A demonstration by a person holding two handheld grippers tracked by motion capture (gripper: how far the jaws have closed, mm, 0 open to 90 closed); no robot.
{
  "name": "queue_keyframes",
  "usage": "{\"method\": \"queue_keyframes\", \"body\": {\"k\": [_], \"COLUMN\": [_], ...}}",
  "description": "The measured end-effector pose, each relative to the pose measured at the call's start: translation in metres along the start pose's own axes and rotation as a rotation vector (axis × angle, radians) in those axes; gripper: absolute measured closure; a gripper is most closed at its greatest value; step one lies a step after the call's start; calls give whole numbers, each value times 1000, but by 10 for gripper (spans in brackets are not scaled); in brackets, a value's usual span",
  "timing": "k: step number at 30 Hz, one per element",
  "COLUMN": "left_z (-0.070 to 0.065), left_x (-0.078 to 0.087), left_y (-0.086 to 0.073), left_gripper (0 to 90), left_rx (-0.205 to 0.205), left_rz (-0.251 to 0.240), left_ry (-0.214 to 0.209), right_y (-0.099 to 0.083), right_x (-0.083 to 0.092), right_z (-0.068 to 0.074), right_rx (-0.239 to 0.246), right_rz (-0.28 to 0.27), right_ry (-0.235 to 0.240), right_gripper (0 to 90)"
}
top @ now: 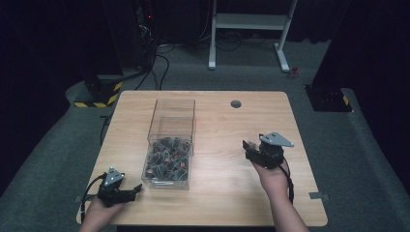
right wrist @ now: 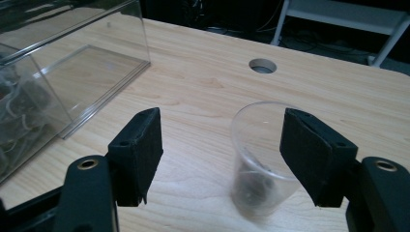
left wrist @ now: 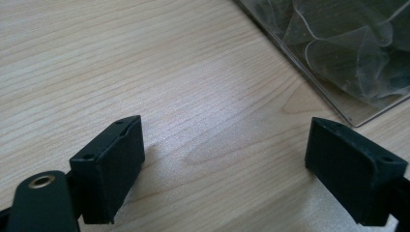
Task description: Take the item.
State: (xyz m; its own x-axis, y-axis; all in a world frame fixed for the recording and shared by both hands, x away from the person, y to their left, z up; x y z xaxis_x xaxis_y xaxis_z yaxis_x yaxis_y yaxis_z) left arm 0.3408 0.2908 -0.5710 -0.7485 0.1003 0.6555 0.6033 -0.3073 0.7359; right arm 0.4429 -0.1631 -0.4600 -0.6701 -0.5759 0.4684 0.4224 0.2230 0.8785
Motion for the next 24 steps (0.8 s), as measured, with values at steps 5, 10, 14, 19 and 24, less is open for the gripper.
{"method": "queue_keyframes", "body": {"k": [5,10,14,19,24], "left_z": [0,0,0,0,0], "left_x": [0,0,0,0,0], "left_y": [0,0,0,0,0], "left_gripper": [143,143,143,143,143], "left_rx": [1,1,1,1,1], "left_rz": [0,0,1,1,0], "left_ry": [-1,-1,-1,-1,-2], "right_y": [-8,-21,-34,-53,-70], "right_x": [2,2,2,1,1], "right_z": [11,19,24,29,34], "right_rx": [19,26,23,22,8], "right_rz": [2,12,27,52,78], "right_ry": [9,13,18,18,21], "right_gripper": [298,280,270,266,264]}}
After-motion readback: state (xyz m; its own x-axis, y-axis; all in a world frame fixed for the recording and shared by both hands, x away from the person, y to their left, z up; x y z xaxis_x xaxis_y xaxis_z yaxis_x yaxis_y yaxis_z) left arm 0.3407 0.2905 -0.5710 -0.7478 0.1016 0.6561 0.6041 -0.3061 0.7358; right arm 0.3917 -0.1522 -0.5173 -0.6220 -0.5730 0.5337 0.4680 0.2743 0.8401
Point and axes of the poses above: each handheld gripper's, and its own axes: x roughly backward along the jaws, y roughly out of its top, z roughly to its left, the point moved 6 cm from there along -x, roughly forward along the jaws, and after that the axes turned 14 degrees about y, right-handed, at the moved point
